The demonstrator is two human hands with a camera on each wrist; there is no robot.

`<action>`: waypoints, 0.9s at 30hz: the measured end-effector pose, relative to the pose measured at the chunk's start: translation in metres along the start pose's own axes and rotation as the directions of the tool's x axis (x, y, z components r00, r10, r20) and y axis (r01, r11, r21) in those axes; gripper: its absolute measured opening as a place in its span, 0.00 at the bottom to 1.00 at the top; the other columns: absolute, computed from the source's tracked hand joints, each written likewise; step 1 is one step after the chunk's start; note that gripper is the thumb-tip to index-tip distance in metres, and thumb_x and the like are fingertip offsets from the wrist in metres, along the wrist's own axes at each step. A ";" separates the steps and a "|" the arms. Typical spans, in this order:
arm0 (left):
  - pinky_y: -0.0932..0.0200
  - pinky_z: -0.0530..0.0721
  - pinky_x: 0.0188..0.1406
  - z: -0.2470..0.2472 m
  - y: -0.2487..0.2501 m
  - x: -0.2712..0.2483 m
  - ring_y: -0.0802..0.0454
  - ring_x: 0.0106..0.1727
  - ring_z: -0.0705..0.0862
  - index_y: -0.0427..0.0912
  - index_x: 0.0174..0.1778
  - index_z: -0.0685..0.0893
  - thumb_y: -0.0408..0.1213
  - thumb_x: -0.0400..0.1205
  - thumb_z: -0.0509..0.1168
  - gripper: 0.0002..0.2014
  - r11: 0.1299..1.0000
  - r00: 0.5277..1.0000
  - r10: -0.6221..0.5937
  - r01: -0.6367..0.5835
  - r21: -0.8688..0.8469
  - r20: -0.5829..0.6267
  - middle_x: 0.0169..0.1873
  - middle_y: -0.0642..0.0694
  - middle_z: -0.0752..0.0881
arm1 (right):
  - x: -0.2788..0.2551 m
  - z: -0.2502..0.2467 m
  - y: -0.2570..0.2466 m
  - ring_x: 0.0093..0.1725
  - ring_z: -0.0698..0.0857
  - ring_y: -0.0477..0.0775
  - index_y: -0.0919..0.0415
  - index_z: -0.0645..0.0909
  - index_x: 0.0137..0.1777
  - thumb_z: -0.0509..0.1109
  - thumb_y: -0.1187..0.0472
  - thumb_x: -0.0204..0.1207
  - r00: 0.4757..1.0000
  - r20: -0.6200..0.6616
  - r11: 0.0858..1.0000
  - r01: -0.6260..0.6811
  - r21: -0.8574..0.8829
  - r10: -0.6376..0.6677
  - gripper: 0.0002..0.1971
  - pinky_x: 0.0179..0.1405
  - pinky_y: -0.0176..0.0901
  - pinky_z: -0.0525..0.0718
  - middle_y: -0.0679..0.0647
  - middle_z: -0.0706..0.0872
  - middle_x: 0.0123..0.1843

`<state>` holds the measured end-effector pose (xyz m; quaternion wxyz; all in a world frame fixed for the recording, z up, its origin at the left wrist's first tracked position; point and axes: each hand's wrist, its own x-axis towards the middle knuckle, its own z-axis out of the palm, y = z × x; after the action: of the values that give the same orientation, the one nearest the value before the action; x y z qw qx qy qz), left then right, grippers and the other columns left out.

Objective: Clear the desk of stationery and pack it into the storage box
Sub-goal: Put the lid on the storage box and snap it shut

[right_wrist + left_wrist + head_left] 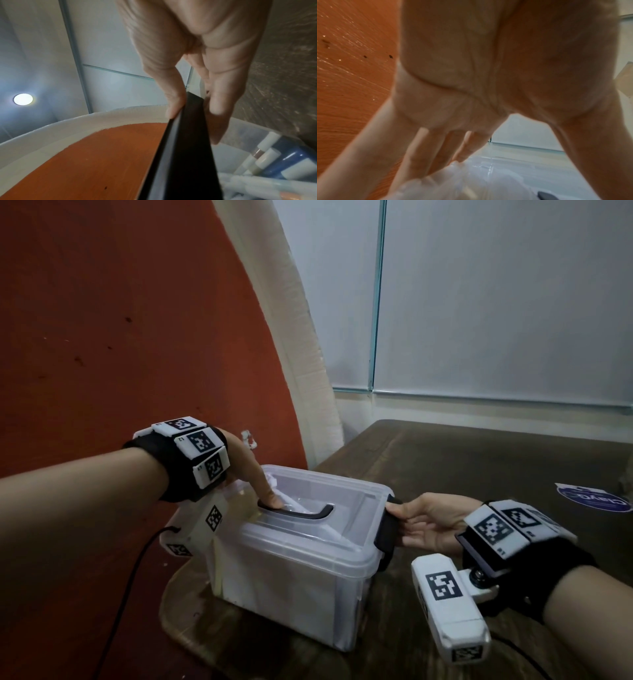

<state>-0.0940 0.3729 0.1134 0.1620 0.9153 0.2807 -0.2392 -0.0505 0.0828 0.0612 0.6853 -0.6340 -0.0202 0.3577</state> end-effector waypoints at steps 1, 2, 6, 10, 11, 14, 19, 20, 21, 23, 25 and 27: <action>0.54 0.81 0.44 0.000 0.000 0.000 0.47 0.37 0.83 0.43 0.43 0.87 0.62 0.43 0.84 0.38 1.000 1.000 0.000 0.000 0.001 0.002 0.38 0.44 0.86 | 0.001 0.000 0.001 0.18 0.87 0.56 0.75 0.77 0.40 0.62 0.75 0.78 1.000 -0.014 1.000 -0.003 0.017 0.003 0.06 0.15 0.51 0.84 0.64 0.86 0.22; 0.54 0.81 0.43 0.000 0.000 0.000 0.47 0.37 0.83 0.43 0.43 0.87 0.62 0.43 0.84 0.38 1.000 1.000 -0.001 0.001 -0.001 -0.001 0.38 0.44 0.87 | 0.001 0.001 0.001 0.18 0.87 0.56 0.75 0.77 0.40 0.64 0.75 0.77 1.000 -0.027 1.000 -0.004 0.030 0.005 0.05 0.16 0.51 0.84 0.64 0.86 0.22; 0.53 0.82 0.46 0.000 -0.003 0.004 0.48 0.38 0.84 0.44 0.43 0.87 0.64 0.43 0.84 0.38 1.000 1.000 -0.002 0.002 -0.003 -0.001 0.39 0.44 0.88 | 0.001 0.002 0.001 0.17 0.86 0.56 0.74 0.76 0.40 0.65 0.75 0.76 0.998 -0.056 1.000 -0.003 0.018 0.004 0.03 0.15 0.52 0.84 0.63 0.85 0.20; 0.54 0.81 0.44 0.001 -0.002 0.004 0.48 0.37 0.83 0.44 0.45 0.87 0.64 0.41 0.83 0.40 1.000 0.999 0.011 -0.012 -0.006 -0.030 0.37 0.45 0.87 | -0.001 0.004 -0.002 0.16 0.85 0.56 0.74 0.76 0.37 0.64 0.77 0.76 0.997 -0.070 0.999 -0.021 0.026 0.023 0.06 0.13 0.50 0.84 0.63 0.84 0.18; 0.54 0.81 0.45 0.001 -0.002 0.003 0.48 0.38 0.83 0.43 0.46 0.87 0.64 0.41 0.84 0.41 1.000 0.999 0.020 -0.020 -0.011 -0.035 0.37 0.44 0.87 | -0.001 0.004 -0.002 0.16 0.85 0.56 0.74 0.76 0.37 0.64 0.77 0.76 0.997 -0.067 0.999 -0.021 0.025 0.023 0.06 0.12 0.49 0.84 0.63 0.84 0.18; 0.54 0.81 0.45 0.001 -0.002 0.003 0.48 0.40 0.83 0.43 0.50 0.86 0.63 0.39 0.84 0.45 0.999 0.999 0.029 -0.029 -0.021 -0.042 0.40 0.45 0.86 | -0.001 0.004 0.000 0.19 0.87 0.57 0.74 0.77 0.38 0.64 0.76 0.76 0.998 -0.051 1.000 -0.022 0.014 0.023 0.05 0.14 0.48 0.85 0.63 0.85 0.22; 0.57 0.84 0.45 0.001 -0.005 0.004 0.47 0.44 0.87 0.39 0.52 0.86 0.61 0.40 0.85 0.46 0.999 0.999 -0.005 0.002 -0.054 -0.052 0.43 0.44 0.89 | 0.002 -0.003 0.012 0.29 0.89 0.55 0.70 0.80 0.48 0.68 0.68 0.75 0.999 0.035 1.000 0.026 0.009 -0.026 0.05 0.24 0.48 0.89 0.63 0.84 0.42; 0.57 0.84 0.44 0.001 -0.004 0.003 0.48 0.42 0.86 0.39 0.50 0.87 0.61 0.40 0.85 0.45 0.998 0.999 -0.012 0.010 -0.056 -0.040 0.40 0.44 0.89 | 0.002 -0.003 0.012 0.27 0.89 0.55 0.70 0.80 0.47 0.69 0.66 0.75 0.999 0.039 1.000 0.017 -0.005 -0.017 0.06 0.23 0.47 0.89 0.62 0.84 0.40; 0.58 0.83 0.43 0.001 -0.004 0.002 0.48 0.39 0.85 0.38 0.48 0.87 0.61 0.40 0.85 0.44 0.998 1.000 -0.018 0.017 -0.054 -0.025 0.38 0.44 0.87 | 0.001 -0.002 0.011 0.26 0.89 0.55 0.71 0.80 0.46 0.70 0.65 0.74 0.999 0.036 1.000 0.008 -0.022 -0.007 0.07 0.22 0.46 0.89 0.63 0.85 0.38; 0.57 0.81 0.44 0.001 -0.002 0.000 0.49 0.38 0.84 0.40 0.48 0.87 0.62 0.41 0.84 0.43 0.999 1.000 -0.018 0.018 -0.043 -0.008 0.37 0.44 0.86 | -0.001 0.001 0.006 0.24 0.89 0.56 0.73 0.80 0.44 0.70 0.65 0.75 1.000 0.019 0.998 0.000 -0.056 0.001 0.08 0.20 0.46 0.88 0.63 0.87 0.31; 0.56 0.80 0.44 0.000 -0.002 -0.002 0.49 0.39 0.82 0.40 0.47 0.87 0.62 0.42 0.84 0.42 0.998 1.000 -0.018 0.017 -0.059 -0.019 0.37 0.44 0.85 | -0.005 0.005 0.001 0.20 0.88 0.56 0.74 0.79 0.41 0.70 0.66 0.75 1.000 -0.009 0.996 -0.011 -0.086 0.010 0.09 0.15 0.46 0.85 0.64 0.87 0.26; 0.56 0.77 0.44 0.000 -0.002 -0.005 0.50 0.38 0.80 0.40 0.43 0.87 0.62 0.44 0.84 0.38 0.997 1.000 -0.015 0.015 -0.071 -0.004 0.36 0.44 0.83 | -0.006 0.007 -0.004 0.17 0.86 0.57 0.76 0.77 0.38 0.69 0.67 0.76 0.999 -0.036 0.995 -0.026 -0.095 0.023 0.10 0.11 0.47 0.83 0.64 0.86 0.21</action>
<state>-0.0986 0.3724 0.1153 0.1918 0.9073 0.2963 -0.2284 -0.0569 0.0857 0.0688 0.6502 -0.6722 -0.0176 0.3536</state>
